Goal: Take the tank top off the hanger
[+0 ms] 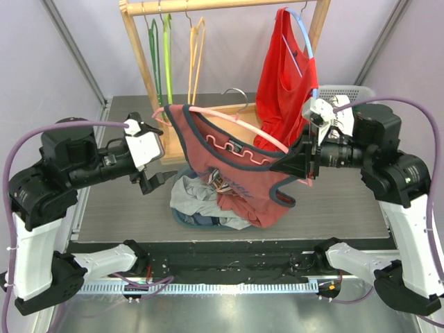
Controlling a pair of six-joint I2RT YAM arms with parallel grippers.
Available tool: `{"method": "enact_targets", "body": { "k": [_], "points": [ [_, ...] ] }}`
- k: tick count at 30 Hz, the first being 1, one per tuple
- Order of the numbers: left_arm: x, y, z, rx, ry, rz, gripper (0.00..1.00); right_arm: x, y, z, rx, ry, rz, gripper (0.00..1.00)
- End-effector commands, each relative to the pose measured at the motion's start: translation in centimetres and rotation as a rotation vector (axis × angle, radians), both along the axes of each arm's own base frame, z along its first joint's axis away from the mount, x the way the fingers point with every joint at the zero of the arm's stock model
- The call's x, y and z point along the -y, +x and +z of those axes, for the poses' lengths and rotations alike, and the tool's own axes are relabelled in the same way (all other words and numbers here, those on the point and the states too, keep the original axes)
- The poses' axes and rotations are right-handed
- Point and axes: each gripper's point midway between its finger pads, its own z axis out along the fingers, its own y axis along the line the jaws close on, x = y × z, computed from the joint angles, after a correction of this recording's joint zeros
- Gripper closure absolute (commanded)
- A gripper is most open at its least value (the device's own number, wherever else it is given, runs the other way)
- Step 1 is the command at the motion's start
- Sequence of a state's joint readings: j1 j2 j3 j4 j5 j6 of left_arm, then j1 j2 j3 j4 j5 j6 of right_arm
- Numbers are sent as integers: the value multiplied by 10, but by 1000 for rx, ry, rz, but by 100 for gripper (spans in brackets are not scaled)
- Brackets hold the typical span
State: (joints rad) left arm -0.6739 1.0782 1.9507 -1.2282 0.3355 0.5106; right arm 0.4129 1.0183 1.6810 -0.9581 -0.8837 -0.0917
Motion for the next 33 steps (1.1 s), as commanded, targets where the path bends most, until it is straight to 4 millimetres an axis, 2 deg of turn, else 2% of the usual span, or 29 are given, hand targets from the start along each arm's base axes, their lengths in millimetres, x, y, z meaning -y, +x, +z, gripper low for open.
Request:
{"method": "enact_targets", "body": {
  "k": [1,4,7,11,16,18,19,22,25,30,33],
  "points": [
    [-8,0,40,151,-73,21,0,-7,-1,5,61,-6,62,99],
    [-12,-1,53,192,-108,38,1,-12,0,-7,45,-48,82,98],
    [-13,4,54,211,-113,59,0,-18,-7,-16,31,-71,130,99],
    [-7,14,46,199,-99,64,0,-25,-11,-28,47,-104,158,98],
    [10,9,29,115,-76,-23,0,-30,-10,-41,39,-154,164,98],
    [15,3,16,65,-28,-79,0,-31,-9,-44,42,-173,172,98],
    [19,-7,8,38,-6,-147,0,-32,-10,-43,49,-172,180,99],
    [14,-35,-31,-100,130,-281,0,-32,-13,-34,88,-156,200,98],
    [14,-47,-43,-156,175,-349,5,-32,-14,-29,106,-148,210,98],
    [18,-44,-38,-126,148,-348,10,-35,-14,-36,93,-159,224,98],
    [18,-43,-42,-140,160,-347,28,-36,-13,-37,102,-161,224,99]
  ]
}}
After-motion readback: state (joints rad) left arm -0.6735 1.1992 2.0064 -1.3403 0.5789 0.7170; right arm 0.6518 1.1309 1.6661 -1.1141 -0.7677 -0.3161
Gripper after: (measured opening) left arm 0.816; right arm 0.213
